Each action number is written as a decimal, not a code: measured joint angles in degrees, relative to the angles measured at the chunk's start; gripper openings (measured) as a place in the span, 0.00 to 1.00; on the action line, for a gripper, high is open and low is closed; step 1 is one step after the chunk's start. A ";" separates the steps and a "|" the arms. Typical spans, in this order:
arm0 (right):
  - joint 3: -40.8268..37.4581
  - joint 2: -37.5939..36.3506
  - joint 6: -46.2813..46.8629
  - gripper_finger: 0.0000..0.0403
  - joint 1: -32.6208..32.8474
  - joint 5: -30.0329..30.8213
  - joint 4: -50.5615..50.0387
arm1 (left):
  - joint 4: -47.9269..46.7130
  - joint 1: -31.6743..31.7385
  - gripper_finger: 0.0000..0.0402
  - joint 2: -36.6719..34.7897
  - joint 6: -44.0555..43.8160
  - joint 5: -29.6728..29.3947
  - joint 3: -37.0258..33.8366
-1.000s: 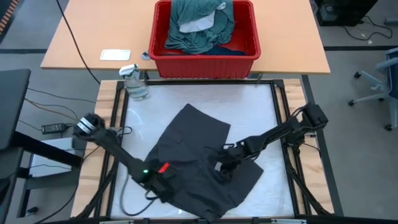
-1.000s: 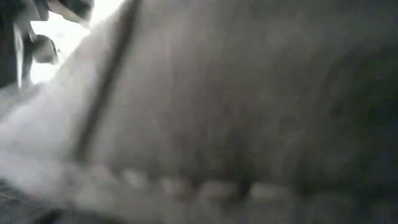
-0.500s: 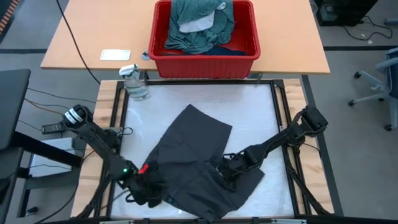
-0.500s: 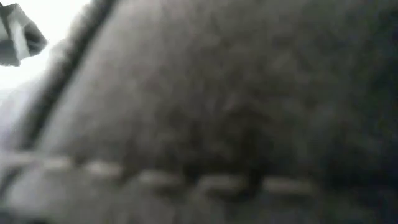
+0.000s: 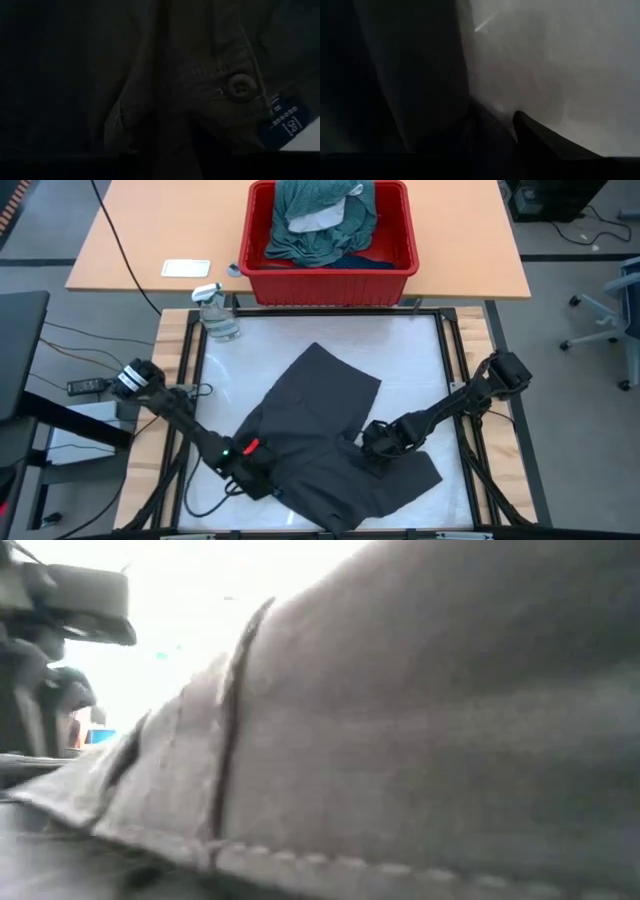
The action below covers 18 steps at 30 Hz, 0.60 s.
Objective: Fold Laundry from Bin
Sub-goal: Fold the gray short on the table
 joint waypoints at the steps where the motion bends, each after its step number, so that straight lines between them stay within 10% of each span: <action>1: 0.77 -0.43 1.24 0.37 0.33 -0.67 0.89 | 0.38 1.38 0.31 -0.03 1.87 0.10 -0.23; 10: 3.95 -10.50 -10.05 0.37 -5.77 11.37 -7.65 | -9.10 18.32 0.31 -3.41 18.71 1.62 0.44; 18: -0.16 -7.94 -32.80 0.37 -18.70 15.55 -9.64 | -7.82 20.40 0.31 -10.36 13.62 7.30 4.50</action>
